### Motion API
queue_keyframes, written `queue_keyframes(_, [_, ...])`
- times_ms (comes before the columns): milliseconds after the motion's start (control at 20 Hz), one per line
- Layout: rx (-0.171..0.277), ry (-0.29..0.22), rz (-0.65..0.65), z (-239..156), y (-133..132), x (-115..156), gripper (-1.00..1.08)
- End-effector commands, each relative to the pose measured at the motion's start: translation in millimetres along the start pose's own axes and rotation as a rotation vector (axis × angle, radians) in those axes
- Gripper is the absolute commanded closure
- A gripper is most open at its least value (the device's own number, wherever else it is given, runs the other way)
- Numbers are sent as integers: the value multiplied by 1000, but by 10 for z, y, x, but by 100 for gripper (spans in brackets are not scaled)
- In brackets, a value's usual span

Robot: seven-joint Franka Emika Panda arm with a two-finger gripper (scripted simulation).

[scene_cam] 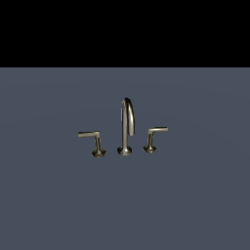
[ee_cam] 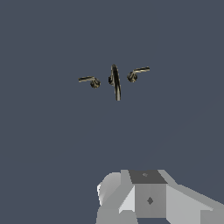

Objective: Turn on the faucet by rotating a designated handle.

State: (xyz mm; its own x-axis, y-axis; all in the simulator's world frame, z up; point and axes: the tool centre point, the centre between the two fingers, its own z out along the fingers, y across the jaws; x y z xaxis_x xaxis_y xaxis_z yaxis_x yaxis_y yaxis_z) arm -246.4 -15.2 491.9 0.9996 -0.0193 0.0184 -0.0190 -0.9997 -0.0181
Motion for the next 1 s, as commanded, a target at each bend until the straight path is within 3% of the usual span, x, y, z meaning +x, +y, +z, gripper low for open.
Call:
queue_keyframes(0, [0, 0, 0, 0, 0, 0, 108])
queue_keyframes(500, [-1, 0, 65, 186, -46, 127, 108])
queue_keyframes(950, [-3, -1, 234, 673, -127, 476, 108])
